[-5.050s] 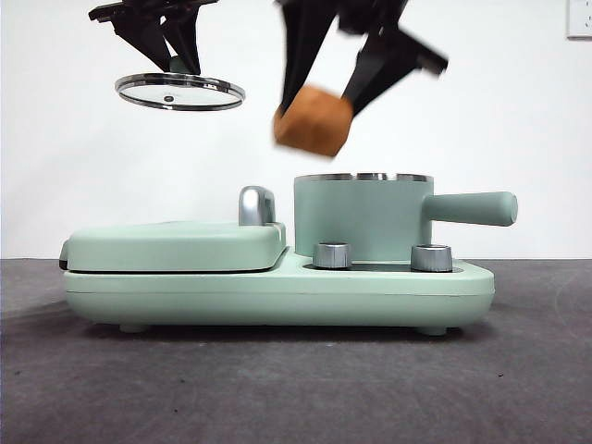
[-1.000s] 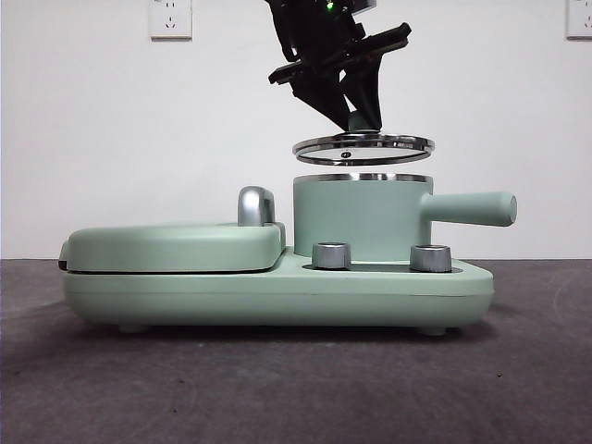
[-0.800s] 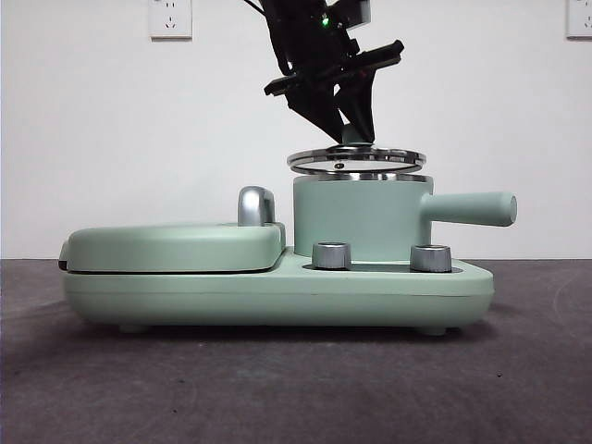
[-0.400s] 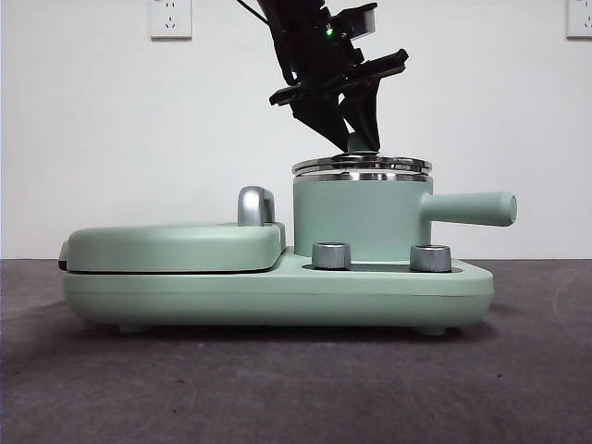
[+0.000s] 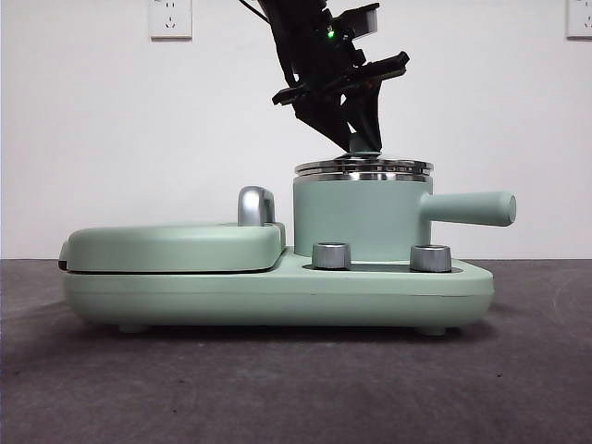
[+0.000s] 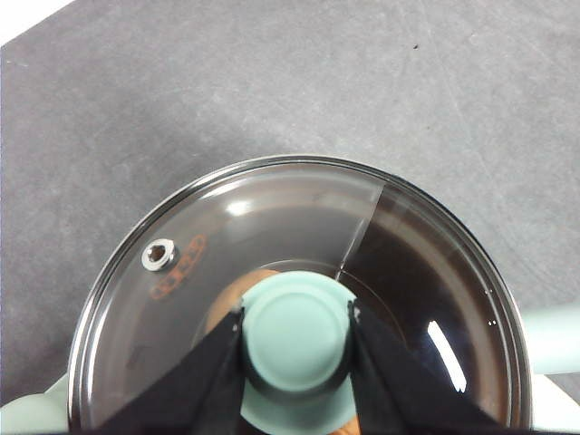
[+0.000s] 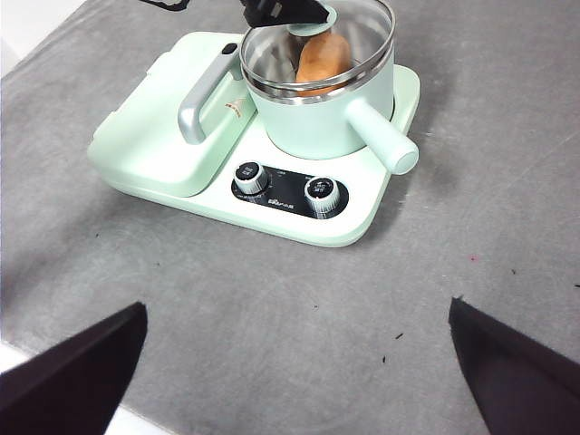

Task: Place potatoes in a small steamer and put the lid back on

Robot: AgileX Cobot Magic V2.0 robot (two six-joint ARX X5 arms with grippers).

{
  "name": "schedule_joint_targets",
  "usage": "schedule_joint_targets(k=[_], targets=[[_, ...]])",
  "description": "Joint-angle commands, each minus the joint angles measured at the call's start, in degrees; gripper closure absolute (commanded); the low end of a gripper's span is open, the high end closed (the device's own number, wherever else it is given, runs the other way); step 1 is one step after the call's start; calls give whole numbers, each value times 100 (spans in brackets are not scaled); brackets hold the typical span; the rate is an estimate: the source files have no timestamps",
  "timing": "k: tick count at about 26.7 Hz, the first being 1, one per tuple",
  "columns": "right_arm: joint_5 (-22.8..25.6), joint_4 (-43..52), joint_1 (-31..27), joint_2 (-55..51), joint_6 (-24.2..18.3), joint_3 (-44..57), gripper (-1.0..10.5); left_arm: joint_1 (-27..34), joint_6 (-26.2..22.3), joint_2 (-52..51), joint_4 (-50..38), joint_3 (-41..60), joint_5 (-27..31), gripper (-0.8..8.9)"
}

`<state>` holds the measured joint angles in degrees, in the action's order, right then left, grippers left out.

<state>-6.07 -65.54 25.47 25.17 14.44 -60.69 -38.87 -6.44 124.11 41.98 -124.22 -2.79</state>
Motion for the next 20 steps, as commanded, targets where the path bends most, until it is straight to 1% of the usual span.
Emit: schedule_joint_targets(k=[1,4,6,13,16,17,19,20], targets=[[7,33,31,11,61,-50,347,-52,-42,164,-114,-212,4,801],[7,33,31,11,61,-50,347,-52,-39,181,9,-212,28,801],[9,33,31,11,61,-50,347,-52,-39,195,90,-212,144,801],[9,33,31,11,61,-50,347,-52,24,273,85,-212,149,797],[9,33,31,11,61,-50,347,-52,284,299,85,-212,149,775],[9,33,31,11,61,-50,347,-52,297,299,70,-212,149,744],[11,33,31,11,61,-48,347,-52,310,299,4,-214,149,563],[11,33,31,11,59,-50,347,-52,350,297,-26,-216,149,446]])
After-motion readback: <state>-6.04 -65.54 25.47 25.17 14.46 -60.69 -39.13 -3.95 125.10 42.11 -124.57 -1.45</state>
